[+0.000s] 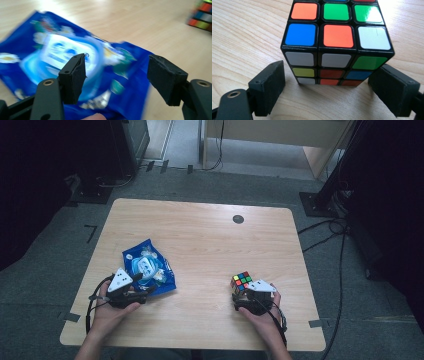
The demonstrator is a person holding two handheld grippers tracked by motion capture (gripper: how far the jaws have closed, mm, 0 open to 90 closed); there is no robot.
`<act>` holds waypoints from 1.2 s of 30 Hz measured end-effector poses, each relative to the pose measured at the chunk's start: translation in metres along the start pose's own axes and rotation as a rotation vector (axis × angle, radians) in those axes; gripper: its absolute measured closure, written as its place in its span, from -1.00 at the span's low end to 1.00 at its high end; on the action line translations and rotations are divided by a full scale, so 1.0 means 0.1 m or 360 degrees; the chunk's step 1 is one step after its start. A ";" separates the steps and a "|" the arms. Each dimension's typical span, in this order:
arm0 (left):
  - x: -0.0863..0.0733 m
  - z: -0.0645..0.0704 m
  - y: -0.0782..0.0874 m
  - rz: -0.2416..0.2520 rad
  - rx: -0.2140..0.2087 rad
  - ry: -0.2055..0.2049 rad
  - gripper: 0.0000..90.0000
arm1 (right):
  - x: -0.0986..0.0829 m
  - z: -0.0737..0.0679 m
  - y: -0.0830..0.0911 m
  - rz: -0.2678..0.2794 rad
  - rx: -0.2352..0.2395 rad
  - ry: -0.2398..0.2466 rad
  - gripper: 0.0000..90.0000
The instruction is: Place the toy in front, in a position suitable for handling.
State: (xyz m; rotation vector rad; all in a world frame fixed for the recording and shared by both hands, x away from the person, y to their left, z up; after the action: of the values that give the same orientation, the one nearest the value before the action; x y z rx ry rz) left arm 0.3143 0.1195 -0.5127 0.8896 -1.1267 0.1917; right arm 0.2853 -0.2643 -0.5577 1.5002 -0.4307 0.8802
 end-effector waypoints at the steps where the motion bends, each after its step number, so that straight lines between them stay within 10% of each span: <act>1: 0.02 -0.04 -0.02 -0.0005 0.0052 -0.0004 -0.33 | 0.00 0.00 0.00 0.0000 -0.0001 0.0001 -0.68; 5: 0.09 -0.23 -0.17 0.0001 0.0225 0.0037 -0.44 | 0.00 0.00 0.00 0.0000 -0.0001 0.0001 -0.68; 17: 0.14 -0.47 -0.38 -0.0072 0.0222 0.0178 -0.64 | 0.00 0.00 0.00 0.0001 -0.0005 -0.0002 -0.68; 25: 0.12 -0.41 -0.36 -0.0063 0.0023 0.0184 -0.63 | 0.01 0.00 -0.01 -0.0002 -0.0021 -0.0011 -0.68; 36: 0.10 -0.19 -0.31 -0.0063 -0.0082 0.0066 -0.63 | 0.01 0.00 -0.01 -0.0003 -0.0024 -0.0012 -0.68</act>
State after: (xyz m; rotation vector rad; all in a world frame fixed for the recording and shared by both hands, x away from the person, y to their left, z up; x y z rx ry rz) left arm 0.3492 0.1096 -0.5231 0.8577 -1.0699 0.1473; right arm 0.2865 -0.2643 -0.5578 1.4903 -0.4408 0.8681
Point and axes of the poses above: each handheld gripper's, and its own axes: y roughly backward along the jaws, x roughly out of its top, z roughly to its right, the point moved 5 cm from there along -y, roughly forward along the jaws, and after that the axes turned 9 degrees about -x, right-handed, at the moved point
